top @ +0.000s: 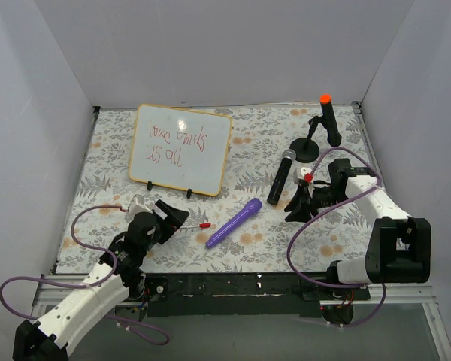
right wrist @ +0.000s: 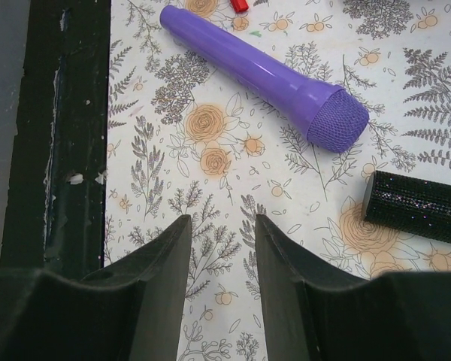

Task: Write a sentence on the whiteboard
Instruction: Place the whiteboard marker at the center of the board.

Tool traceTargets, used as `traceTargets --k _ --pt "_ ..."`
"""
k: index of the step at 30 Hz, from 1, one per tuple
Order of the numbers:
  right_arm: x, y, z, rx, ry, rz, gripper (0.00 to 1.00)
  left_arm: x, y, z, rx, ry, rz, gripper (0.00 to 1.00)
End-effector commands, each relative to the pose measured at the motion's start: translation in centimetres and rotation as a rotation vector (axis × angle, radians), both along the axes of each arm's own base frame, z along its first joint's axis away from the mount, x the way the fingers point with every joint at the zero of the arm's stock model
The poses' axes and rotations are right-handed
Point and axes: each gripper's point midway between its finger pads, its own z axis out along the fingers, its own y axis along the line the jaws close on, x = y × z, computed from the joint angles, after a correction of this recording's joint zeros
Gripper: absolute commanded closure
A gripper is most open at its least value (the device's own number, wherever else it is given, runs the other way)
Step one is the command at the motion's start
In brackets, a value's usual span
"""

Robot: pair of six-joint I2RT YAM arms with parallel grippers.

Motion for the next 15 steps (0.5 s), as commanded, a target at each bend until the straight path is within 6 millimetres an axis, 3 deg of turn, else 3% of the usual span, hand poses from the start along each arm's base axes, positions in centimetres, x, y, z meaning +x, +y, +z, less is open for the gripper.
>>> traceTargets --k 1,6,12,15 --pt "-0.1 -0.2 0.5 0.009 -0.016 -0.016 0.53 -0.3 1.3 -0.1 0.057 0.054 0.047 0.18" --pt "0.1 -0.5 0.5 0.007 -0.02 -0.032 0.53 -0.8 3.1 -0.9 0.093 0.129 0.146 0.12" --pt "0.2 -0.6 0.3 0.004 -0.016 -0.038 0.53 -0.3 4.6 -0.2 0.138 0.143 0.232 0.07" --pt "0.2 -0.6 0.4 0.004 -0.014 -0.042 0.53 0.4 4.9 1.1 0.174 0.122 0.245 0.06"
